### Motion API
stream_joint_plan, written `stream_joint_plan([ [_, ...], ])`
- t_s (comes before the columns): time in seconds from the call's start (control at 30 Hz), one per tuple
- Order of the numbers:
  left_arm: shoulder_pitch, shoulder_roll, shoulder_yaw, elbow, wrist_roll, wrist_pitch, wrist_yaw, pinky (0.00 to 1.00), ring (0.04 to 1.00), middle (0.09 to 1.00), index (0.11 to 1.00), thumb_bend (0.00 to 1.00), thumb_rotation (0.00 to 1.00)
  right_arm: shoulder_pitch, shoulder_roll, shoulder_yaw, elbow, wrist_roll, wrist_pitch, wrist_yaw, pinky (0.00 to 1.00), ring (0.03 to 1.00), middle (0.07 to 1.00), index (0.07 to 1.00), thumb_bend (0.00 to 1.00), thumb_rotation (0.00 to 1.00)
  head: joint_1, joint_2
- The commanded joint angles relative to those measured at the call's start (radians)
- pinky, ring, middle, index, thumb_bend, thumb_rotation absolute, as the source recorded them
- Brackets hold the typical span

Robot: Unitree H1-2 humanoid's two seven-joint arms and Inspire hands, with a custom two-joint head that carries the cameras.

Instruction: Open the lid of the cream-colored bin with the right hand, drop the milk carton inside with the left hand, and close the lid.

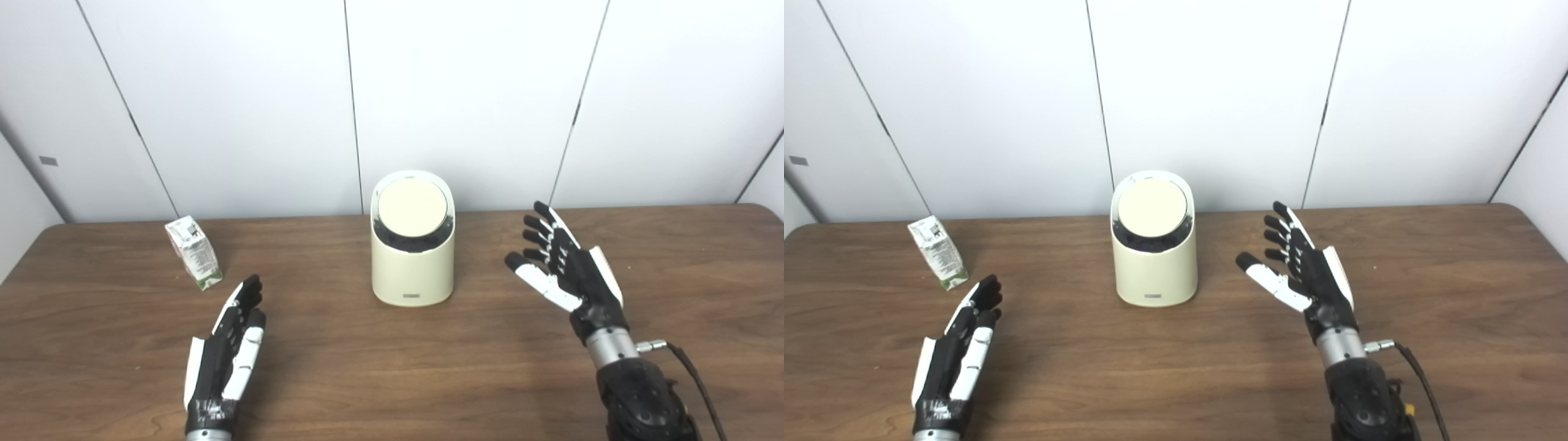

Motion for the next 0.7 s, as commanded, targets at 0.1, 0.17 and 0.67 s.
stream_joint_plan([
  [0.1,0.057,-0.026,-0.020,0.064,-0.007,-0.020,0.003,0.91,0.914,0.916,0.945,0.45,0.74,-0.097,0.010,0.034,-0.017,-0.066,0.022,-0.009,0.82,0.885,0.906,0.939,0.73,0.49,0.001,-0.009],
  [0.17,0.058,-0.024,-0.021,0.065,0.003,-0.021,0.006,0.90,0.912,0.918,0.946,0.45,0.74,-0.134,0.017,0.053,-0.012,-0.095,0.046,-0.009,0.82,0.884,0.903,0.942,0.76,0.48,0.001,-0.009],
  [0.67,0.068,-0.035,-0.024,0.050,0.007,-0.013,0.008,0.90,0.905,0.915,0.935,0.47,0.73,-0.337,0.062,0.131,0.191,-0.234,0.030,-0.063,0.75,0.861,0.885,0.933,0.83,0.31,0.009,0.004],
])
